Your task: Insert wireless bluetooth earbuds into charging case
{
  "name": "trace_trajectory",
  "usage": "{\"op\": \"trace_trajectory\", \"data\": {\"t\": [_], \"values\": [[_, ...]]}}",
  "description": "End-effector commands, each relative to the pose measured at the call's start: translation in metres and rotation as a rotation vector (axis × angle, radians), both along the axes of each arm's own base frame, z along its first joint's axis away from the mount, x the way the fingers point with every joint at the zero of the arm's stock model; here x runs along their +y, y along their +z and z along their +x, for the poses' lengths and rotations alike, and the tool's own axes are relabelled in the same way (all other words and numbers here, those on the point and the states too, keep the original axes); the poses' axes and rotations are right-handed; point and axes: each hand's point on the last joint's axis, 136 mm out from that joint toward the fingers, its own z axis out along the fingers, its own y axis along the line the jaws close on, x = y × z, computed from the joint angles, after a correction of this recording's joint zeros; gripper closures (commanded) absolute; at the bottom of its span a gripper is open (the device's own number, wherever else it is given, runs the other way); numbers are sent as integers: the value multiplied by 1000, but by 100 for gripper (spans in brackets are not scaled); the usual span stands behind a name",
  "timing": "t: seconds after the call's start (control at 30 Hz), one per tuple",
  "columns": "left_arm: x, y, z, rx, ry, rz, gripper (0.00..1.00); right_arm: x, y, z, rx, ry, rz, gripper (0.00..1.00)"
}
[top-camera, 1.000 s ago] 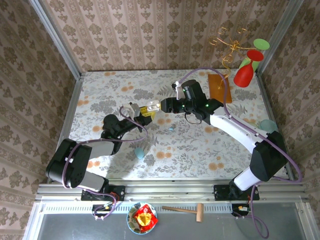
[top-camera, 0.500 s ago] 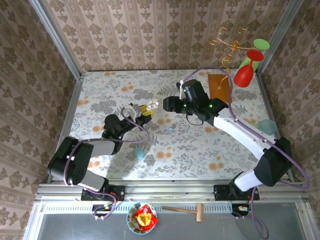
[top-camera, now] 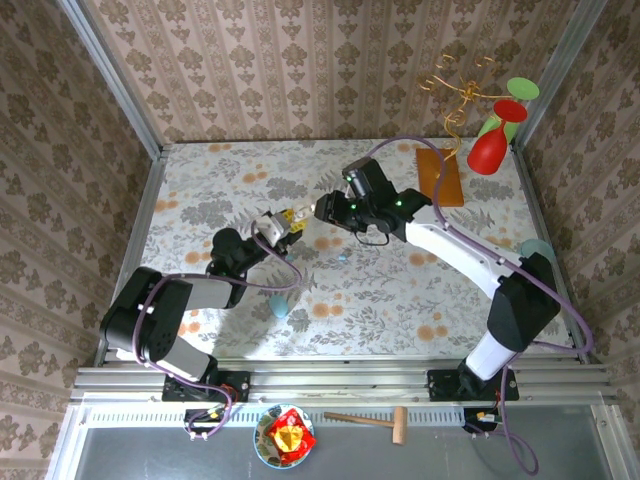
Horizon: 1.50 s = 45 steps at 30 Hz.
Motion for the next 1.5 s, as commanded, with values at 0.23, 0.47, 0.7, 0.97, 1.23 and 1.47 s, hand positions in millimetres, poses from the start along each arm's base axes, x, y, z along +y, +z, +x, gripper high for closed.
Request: {"op": "trace_trajectory", "data": {"t": [0.23,0.47,0.7,0.97,1.23,1.47], "values": [[-2,8,0,-92,2,27,100,18,20,10,2,44,51,56],[-3,7,1,-87,-4,27,100,22,13,14,33,52,53,66],[-3,11,-1,-96,-9,23,100,20,7,16,47,52,37,69],[-3,13,0,-81,-10,8,100,20,8,16,20,91,19,77],[-7,20,-9,16,-65,-69,100,26,15,1,-159,340,-49,78],[-12,23,-24,100,-162,-116,100,19,12,-9,-263,502,-160,78]]}}
